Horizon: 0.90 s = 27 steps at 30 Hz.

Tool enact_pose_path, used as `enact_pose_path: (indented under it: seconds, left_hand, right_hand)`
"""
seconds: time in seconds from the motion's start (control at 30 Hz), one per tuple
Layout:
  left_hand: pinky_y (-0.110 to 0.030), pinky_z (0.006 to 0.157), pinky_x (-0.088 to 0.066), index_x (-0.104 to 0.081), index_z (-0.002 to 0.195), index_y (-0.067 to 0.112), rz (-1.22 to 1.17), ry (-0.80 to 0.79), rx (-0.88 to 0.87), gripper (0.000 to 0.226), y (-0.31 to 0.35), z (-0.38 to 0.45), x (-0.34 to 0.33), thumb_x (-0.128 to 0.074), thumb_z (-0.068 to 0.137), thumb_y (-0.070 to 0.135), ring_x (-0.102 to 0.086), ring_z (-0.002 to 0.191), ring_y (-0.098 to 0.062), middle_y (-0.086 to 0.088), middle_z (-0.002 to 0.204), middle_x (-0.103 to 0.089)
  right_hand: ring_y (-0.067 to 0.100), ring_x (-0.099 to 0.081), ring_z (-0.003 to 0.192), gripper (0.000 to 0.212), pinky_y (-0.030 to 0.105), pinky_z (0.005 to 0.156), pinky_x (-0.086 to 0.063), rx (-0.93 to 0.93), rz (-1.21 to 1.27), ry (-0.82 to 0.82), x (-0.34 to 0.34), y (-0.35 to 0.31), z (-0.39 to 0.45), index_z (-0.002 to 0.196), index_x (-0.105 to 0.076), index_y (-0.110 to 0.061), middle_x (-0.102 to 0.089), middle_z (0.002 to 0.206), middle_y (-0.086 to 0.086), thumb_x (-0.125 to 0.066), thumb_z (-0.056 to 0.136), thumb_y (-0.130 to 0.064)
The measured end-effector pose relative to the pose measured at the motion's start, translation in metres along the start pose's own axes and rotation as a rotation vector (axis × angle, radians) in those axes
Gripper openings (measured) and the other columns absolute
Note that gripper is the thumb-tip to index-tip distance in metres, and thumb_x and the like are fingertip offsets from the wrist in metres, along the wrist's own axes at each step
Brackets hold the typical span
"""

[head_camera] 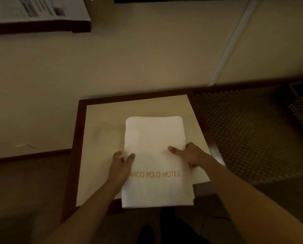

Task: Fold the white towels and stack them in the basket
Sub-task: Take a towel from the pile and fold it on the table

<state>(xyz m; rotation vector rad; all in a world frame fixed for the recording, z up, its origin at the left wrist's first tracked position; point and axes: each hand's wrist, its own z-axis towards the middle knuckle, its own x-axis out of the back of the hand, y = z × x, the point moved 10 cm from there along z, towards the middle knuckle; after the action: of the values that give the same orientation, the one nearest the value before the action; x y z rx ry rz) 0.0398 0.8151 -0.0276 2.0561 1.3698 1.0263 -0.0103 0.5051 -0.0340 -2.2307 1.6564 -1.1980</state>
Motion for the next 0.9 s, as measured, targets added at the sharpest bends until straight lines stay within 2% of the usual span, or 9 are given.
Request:
enact_pose_path:
  seconds: [0.07, 0.1, 0.17, 0.23, 0.37, 0.47, 0.6, 0.77, 0.9]
  left_hand:
    - [-0.041, 0.083, -0.059, -0.05, 0.142, 0.012, -0.108, -0.116, 0.075, 0.096, -0.014, 0.007, -0.009, -0.078, 0.067, 0.066, -0.07, 0.099, -0.021, -0.006, 0.127, -0.067]
    - [-0.046, 0.082, -0.061, -0.057, 0.135, 0.012, -0.124, -0.155, 0.093, 0.096, -0.022, 0.01, -0.012, -0.083, 0.059, 0.065, -0.074, 0.094, -0.024, -0.007, 0.117, -0.072]
    - [-0.049, 0.079, -0.062, -0.063, 0.125, 0.01, -0.098, -0.197, 0.064, 0.078, -0.024, 0.008, -0.015, -0.09, 0.063, 0.048, -0.076, 0.089, -0.027, -0.008, 0.106, -0.076]
    - [-0.049, 0.076, -0.063, -0.064, 0.123, 0.009, -0.063, -0.218, 0.008, 0.066, -0.021, -0.002, -0.018, -0.09, 0.068, 0.033, -0.076, 0.087, -0.027, -0.009, 0.105, -0.076]
    - [-0.044, 0.072, -0.063, -0.056, 0.128, 0.013, -0.066, -0.302, -0.057, 0.073, -0.01, -0.016, -0.041, -0.091, 0.067, 0.029, -0.075, 0.093, -0.026, -0.009, 0.115, -0.072]
    - [-0.038, 0.07, -0.062, -0.053, 0.126, 0.015, 0.052, -0.345, -0.154, 0.064, 0.016, -0.037, -0.077, -0.088, 0.075, 0.032, -0.073, 0.095, -0.022, -0.004, 0.115, -0.069]
    - [-0.035, 0.066, -0.059, -0.053, 0.119, 0.017, 0.129, -0.383, -0.279, 0.053, 0.059, -0.073, -0.139, -0.083, 0.08, 0.04, -0.071, 0.09, -0.019, 0.0, 0.108, -0.068]
    - [-0.038, 0.068, -0.06, -0.053, 0.12, 0.017, 0.108, -0.47, -0.391, 0.053, 0.122, -0.127, -0.254, -0.081, 0.082, 0.04, -0.072, 0.089, -0.021, -0.003, 0.108, -0.07]
    - [-0.045, 0.075, -0.062, -0.049, 0.127, 0.017, 0.099, -0.599, -0.474, 0.06, 0.19, -0.195, -0.384, -0.08, 0.082, 0.042, -0.073, 0.09, -0.023, -0.004, 0.11, -0.069]
  right_hand:
    - [0.02, -0.073, 0.08, 0.078, 0.034, 0.061, -0.058, 0.008, 0.16, 0.002, -0.022, 0.008, -0.019, 0.11, -0.064, -0.01, -0.075, 0.097, 0.004, -0.085, 0.06, -0.067]
    - [0.022, -0.075, 0.079, 0.066, 0.039, 0.067, -0.062, -0.005, 0.263, 0.001, -0.031, 0.015, -0.027, 0.107, -0.069, -0.009, -0.077, 0.094, 0.006, -0.088, 0.065, -0.056]
    - [0.026, -0.076, 0.079, 0.051, 0.044, 0.074, -0.064, -0.06, 0.47, -0.018, -0.045, 0.032, -0.045, 0.103, -0.074, -0.006, -0.078, 0.092, 0.009, -0.092, 0.067, -0.038]
    - [0.027, -0.076, 0.083, 0.042, 0.04, 0.069, -0.063, -0.075, 0.583, -0.023, -0.052, 0.044, -0.063, 0.101, -0.074, -0.008, -0.077, 0.096, 0.01, -0.092, 0.068, -0.027]
    - [0.024, -0.075, 0.089, 0.037, 0.034, 0.065, -0.061, -0.036, 0.733, 0.037, -0.046, 0.064, -0.089, 0.107, -0.071, -0.013, -0.077, 0.101, 0.006, -0.086, 0.076, -0.026]
    - [0.023, -0.076, 0.088, 0.042, 0.035, 0.066, -0.061, -0.036, 0.827, 0.065, -0.029, 0.095, -0.11, 0.116, -0.066, -0.012, -0.076, 0.103, 0.007, -0.083, 0.081, -0.028]
    - [0.024, -0.076, 0.084, 0.036, 0.037, 0.065, -0.062, -0.01, 0.929, 0.247, 0.035, 0.139, -0.139, 0.114, -0.063, -0.017, -0.076, 0.101, 0.009, -0.081, 0.084, -0.024]
    - [0.021, -0.076, 0.09, 0.054, 0.041, 0.076, -0.062, 0.051, 0.923, 0.385, 0.151, 0.201, -0.178, 0.126, -0.056, -0.021, -0.073, 0.111, 0.007, -0.084, 0.08, -0.026]
    - [0.015, -0.076, 0.087, 0.051, 0.03, 0.066, -0.06, 0.109, 0.928, 0.568, 0.278, 0.262, -0.23, 0.126, -0.055, -0.025, -0.074, 0.109, 0.002, -0.081, 0.083, -0.023]
